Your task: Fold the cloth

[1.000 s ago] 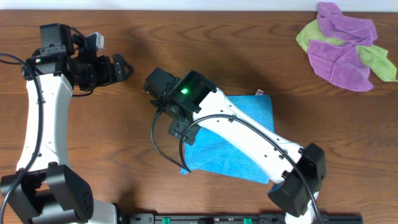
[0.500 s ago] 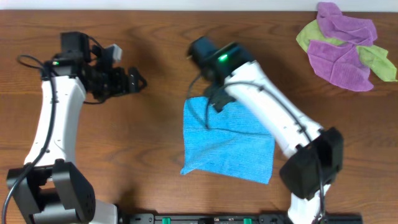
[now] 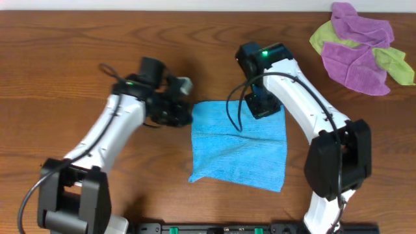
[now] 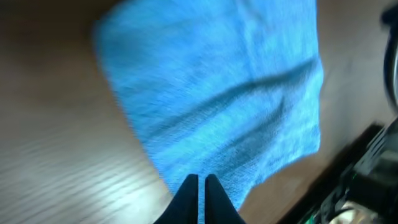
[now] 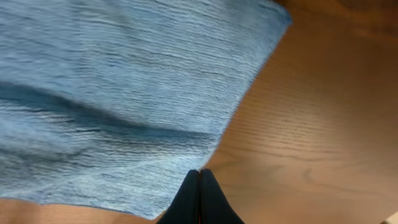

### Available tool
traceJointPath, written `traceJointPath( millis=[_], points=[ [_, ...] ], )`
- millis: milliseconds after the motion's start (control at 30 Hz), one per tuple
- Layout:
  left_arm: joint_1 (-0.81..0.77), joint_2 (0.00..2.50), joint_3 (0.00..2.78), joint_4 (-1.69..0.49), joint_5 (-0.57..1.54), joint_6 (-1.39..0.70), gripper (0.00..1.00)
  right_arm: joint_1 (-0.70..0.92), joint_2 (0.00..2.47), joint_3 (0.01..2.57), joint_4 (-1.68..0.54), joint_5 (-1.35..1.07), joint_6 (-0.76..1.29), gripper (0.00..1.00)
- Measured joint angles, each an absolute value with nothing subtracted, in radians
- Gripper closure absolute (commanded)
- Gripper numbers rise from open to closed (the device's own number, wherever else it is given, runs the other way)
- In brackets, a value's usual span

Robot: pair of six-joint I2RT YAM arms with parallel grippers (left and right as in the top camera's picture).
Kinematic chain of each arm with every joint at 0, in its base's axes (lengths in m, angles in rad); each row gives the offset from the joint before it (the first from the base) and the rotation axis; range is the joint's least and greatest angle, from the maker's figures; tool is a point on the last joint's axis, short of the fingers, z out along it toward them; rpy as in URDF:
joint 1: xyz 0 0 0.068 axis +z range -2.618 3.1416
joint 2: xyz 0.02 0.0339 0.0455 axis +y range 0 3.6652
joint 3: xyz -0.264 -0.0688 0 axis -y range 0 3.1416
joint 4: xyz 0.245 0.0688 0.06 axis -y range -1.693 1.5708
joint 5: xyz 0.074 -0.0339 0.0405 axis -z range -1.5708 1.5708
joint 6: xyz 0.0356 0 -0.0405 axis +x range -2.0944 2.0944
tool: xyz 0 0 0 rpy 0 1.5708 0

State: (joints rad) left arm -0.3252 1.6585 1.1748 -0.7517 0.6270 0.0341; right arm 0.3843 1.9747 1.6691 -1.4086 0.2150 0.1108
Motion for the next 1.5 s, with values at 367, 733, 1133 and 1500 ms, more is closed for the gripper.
traceJointPath(
  millis=[367,733,1133,1500],
  points=[
    [-0.421,1.658,1.174,-0.627,0.580,-0.059,0.94,0.191,1.361,1.352,-1.210,0.143,0.115,0.98],
    [-0.541,1.667,1.173,-0.516,0.348,-0.154,0.94,0.218,1.095,0.905,-0.915,-0.030,0.158,0.99],
    [-0.538,1.850,1.173,-0.484,0.258,-0.162,0.94,0.218,1.339,0.877,-0.704,-0.113,0.202,0.99],
    [-0.537,1.861,1.173,-0.438,0.179,-0.161,0.94,0.218,1.452,0.877,-0.635,-0.150,0.249,0.98]
  ],
)
